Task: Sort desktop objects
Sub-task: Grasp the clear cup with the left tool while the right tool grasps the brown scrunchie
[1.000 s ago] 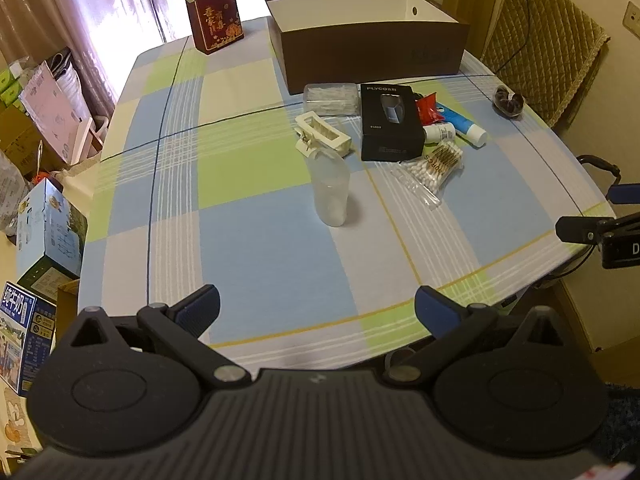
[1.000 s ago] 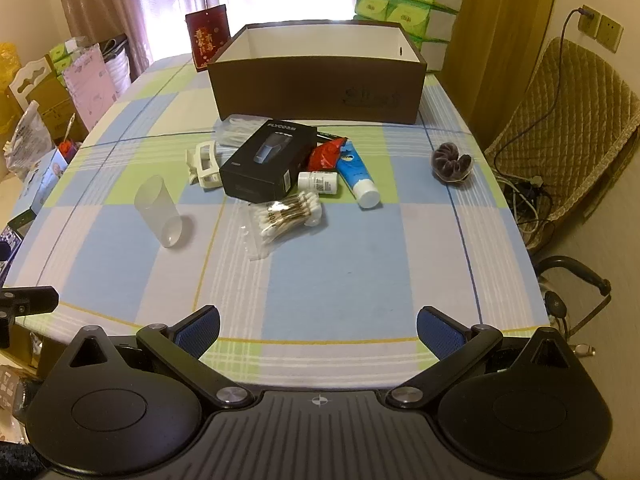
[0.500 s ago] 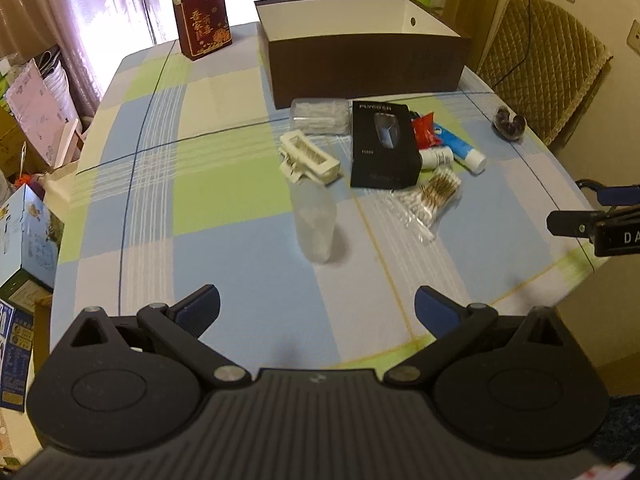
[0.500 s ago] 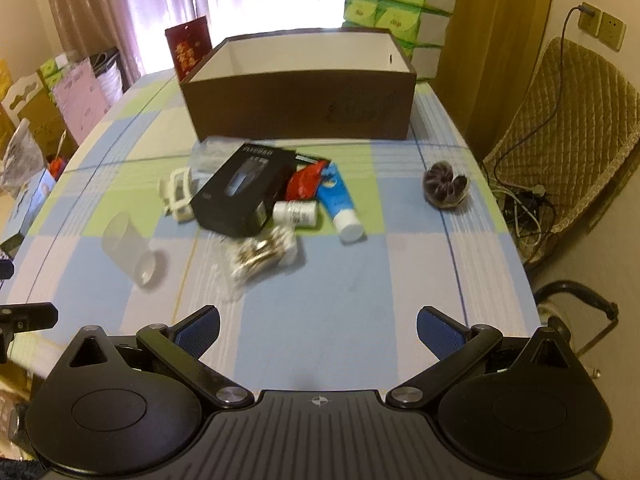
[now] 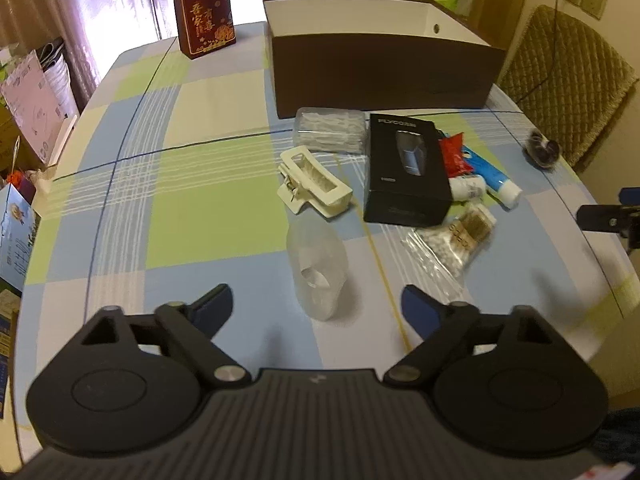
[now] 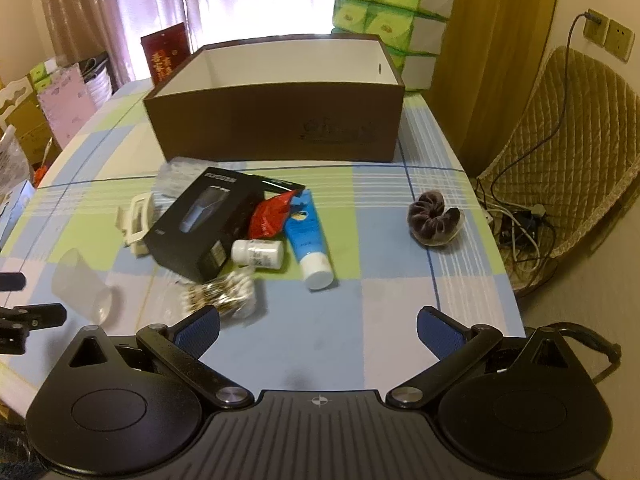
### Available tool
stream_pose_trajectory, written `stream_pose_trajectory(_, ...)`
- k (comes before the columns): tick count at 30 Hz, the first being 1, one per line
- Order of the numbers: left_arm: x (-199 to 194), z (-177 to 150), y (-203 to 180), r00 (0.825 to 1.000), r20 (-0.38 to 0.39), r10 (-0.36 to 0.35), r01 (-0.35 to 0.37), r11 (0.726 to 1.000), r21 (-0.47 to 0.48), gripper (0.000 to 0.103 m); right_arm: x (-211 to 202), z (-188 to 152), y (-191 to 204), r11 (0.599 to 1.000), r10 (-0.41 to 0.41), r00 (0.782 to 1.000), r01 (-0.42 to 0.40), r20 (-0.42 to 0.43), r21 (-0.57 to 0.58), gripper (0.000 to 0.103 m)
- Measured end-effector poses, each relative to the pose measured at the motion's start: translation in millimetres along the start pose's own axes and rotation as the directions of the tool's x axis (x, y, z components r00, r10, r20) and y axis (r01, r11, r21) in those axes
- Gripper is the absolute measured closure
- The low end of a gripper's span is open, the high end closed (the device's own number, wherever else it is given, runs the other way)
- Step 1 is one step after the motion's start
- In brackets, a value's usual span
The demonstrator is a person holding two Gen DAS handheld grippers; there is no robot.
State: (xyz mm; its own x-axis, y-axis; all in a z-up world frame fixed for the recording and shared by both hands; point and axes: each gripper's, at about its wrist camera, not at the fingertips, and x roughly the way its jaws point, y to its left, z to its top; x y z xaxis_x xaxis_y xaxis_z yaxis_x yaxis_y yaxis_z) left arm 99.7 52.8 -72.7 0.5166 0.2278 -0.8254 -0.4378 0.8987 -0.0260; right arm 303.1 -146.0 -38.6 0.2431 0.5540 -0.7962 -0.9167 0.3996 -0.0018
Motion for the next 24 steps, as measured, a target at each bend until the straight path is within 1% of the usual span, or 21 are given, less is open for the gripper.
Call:
stream_pose_trajectory(2, 10, 0, -1, 1.000, -0.001, 0.018, -0.018, 1.000, -0.004, 0.023, 6, 3, -5, 1.000, -0.001, 1.000, 0.001, -0.012, 0.005, 0.002)
stream_pose_trajectory(5, 21, 3, -4, 0.999, -0.006, 0.038, -0.038, 0.999, -0.003, 0.025, 14, 6, -14, 1.000, -0.005, 1.000, 0.005, -0.029, 0.012, 0.002)
stream_pose_trajectory(9, 30, 9, -9, 0.999, -0.005, 0.042, -0.042, 0.999, 0.020, 0.032, 23, 10, -24, 1.000, -0.009, 0.999, 0.011, -0.049, 0.027, 0.002)
stream_pose_trajectory(12, 39, 13, -11, 0.998, -0.020, 0.054, -0.054, 0.998, 0.024, 0.043, 30, 12, -31, 0.999, -0.009, 0.998, 0.011, -0.061, 0.037, 0.002)
stream_pose_trajectory(13, 41, 15, -12, 0.998, -0.023, 0.060, -0.059, 0.998, 0.019, 0.049, 31, 13, -32, 0.999, -0.008, 0.998, 0.010, -0.065, 0.038, 0.002)
stream_pose_trajectory(14, 43, 16, -11, 0.998, -0.025, 0.062, -0.061, 0.998, 0.017, 0.058, 33, 14, -34, 1.000, 0.003, 0.998, -0.001, -0.067, 0.022, 0.002)
stream_pose_trajectory(15, 44, 16, -11, 0.997, -0.028, 0.065, -0.065, 0.998, 0.016, 0.063, 35, 14, -35, 1.000, 0.004, 0.997, -0.003, -0.071, 0.021, 0.002)
stream_pose_trajectory(16, 46, 17, -11, 0.997, -0.031, 0.070, -0.069, 0.997, 0.020, 0.071, 36, 15, -36, 1.000, 0.007, 0.997, -0.006, -0.074, 0.019, 0.002)
stream_pose_trajectory(21, 43, 23, -12, 0.995, -0.006, 0.099, -0.098, 0.994, 0.057, 0.071, 43, 19, -41, 1.000, 0.022, 0.997, -0.020, -0.075, 0.019, 0.002)
stream_pose_trajectory(24, 39, 29, -12, 0.994, 0.009, 0.106, -0.106, 0.993, 0.060, 0.071, 45, 22, -44, 1.000, 0.027, 0.998, -0.026, -0.062, 0.016, 0.002)
